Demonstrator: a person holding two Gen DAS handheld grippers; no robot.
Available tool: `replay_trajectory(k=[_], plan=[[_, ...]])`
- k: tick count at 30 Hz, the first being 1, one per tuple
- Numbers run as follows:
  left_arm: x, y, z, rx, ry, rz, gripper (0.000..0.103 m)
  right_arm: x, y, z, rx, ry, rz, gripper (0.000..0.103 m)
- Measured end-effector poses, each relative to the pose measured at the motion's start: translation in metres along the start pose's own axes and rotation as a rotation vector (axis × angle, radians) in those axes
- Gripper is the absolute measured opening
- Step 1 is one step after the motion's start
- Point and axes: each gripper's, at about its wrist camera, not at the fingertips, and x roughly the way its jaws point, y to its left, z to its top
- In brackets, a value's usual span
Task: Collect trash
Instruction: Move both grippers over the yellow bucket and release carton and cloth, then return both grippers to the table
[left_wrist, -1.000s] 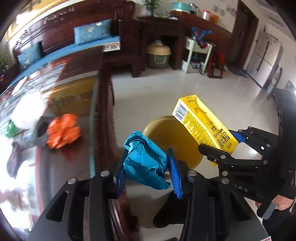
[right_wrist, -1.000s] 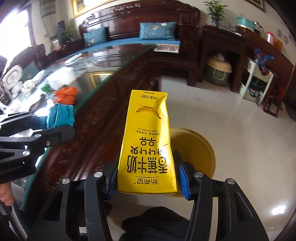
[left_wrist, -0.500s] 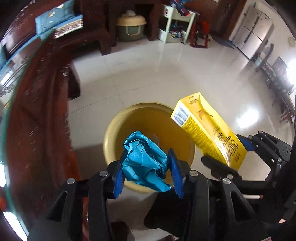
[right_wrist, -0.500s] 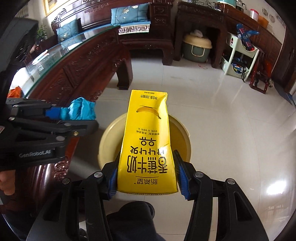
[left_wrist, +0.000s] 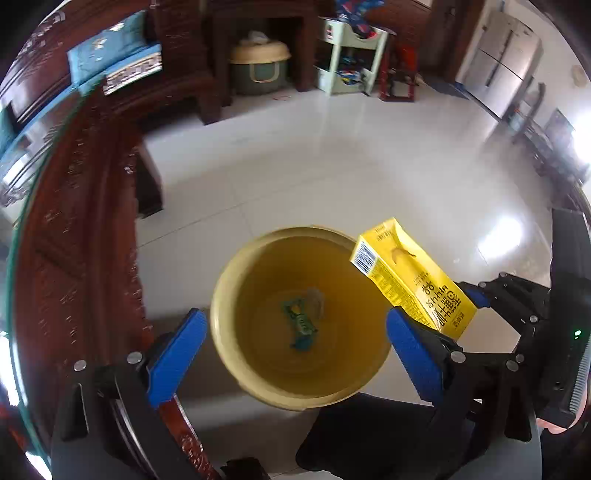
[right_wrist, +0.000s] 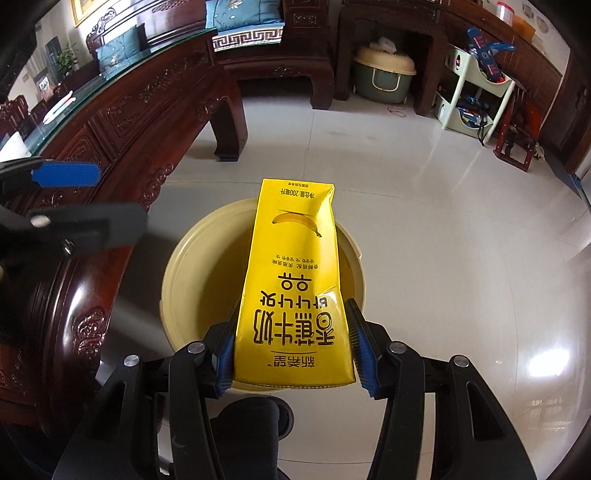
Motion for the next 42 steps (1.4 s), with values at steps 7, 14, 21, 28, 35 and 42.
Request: replay_trajectory(k=[7,14,21,28,35,42], plan=[[-0.012,0.013,-0.011,-0.041,-0.003,0.054,0.099,0.011,0.012,0.007,-0.05,0.035,0.023,0.052],[-0.007,0.026,-0.011,-0.065,0.016,0.068,0.099,0.019,0.017,0.017,-0.046,0.042,0.02,0.081],[-0.019,0.032,-0.012,-0.086,-0.019,0.043,0.099,0.008,0.018,0.017,-0.026,0.037,0.086,0.076],[-0.058,0.042,-0.033,-0.126,-0.1,0.051,0.099,-0.019,0.041,0.016,-0.057,0.012,0.117,0.075],[-0.115,0.06,-0.083,-0.176,-0.179,0.093,0.099,-0.073,0.09,0.014,-0.148,-0.081,0.112,0.075],[-0.191,0.096,-0.164,-0.28,-0.274,0.226,0.099,-0.122,0.163,0.002,-0.277,-0.172,0.155,0.078]])
